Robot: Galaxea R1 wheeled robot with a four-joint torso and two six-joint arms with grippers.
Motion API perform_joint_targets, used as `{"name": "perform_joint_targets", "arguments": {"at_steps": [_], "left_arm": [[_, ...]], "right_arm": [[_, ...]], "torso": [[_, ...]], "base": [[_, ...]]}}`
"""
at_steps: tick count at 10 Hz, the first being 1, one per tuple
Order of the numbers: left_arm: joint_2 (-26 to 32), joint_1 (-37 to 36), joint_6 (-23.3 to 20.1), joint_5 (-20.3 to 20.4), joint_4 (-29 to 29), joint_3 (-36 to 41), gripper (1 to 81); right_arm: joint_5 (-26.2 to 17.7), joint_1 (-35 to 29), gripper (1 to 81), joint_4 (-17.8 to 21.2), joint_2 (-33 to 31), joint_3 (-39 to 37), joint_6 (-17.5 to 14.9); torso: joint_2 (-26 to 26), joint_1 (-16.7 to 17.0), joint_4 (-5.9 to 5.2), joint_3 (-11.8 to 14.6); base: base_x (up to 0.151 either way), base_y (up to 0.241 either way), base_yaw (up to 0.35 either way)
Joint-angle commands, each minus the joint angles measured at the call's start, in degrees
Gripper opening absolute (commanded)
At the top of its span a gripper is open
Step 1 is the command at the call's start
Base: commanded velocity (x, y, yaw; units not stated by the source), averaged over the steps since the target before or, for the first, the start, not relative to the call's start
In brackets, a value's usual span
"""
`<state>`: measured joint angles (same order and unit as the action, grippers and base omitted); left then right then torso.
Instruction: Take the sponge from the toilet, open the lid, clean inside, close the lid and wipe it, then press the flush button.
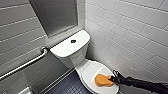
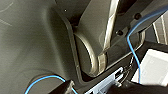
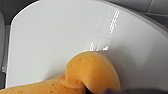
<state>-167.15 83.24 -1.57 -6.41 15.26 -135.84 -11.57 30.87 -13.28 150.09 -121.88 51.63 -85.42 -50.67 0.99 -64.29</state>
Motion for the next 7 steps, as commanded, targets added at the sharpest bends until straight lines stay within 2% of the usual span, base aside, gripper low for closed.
{"name": "perform_joint_targets", "arguments": {"at_steps": [1, 3, 5, 7], "left_arm": [[0.1, 1.5, -0.3, -4.8, -0.1, 0.9, 81.1], [0.1, 1.5, -0.3, -4.8, -0.1, 0.9, 81.1], [-0.3, 1.5, -0.3, -4.8, 0.1, 1.0, 81.1], [-0.3, 1.5, -0.4, -4.8, 0.3, 1.0, 81.1]], "right_arm": [[-6.2, 1.9, 1.0, 0.0, -7.4, 1.6, 1.0], [-3.1, 5.7, 1.0, 0.4, -12.4, 3.9, 1.2], [-0.7, 8.3, 1.0, 0.0, -19.7, 10.7, 2.3], [1.3, 11.4, 1.0, 0.1, -24.2, 14.1, 2.7]], "torso": [[0.0, 0.0, 0.00, 0.0], [0.0, 0.0, 0.00, 0.0], [0.0, 0.0, 0.00, 0.0], [0.0, 0.0, 0.00, 0.0]], "base": [[0.000, 0.000, 0.000], [0.000, 0.000, 0.000], [0.000, 0.000, 0.000], [0.000, 0.000, 0.000]]}}
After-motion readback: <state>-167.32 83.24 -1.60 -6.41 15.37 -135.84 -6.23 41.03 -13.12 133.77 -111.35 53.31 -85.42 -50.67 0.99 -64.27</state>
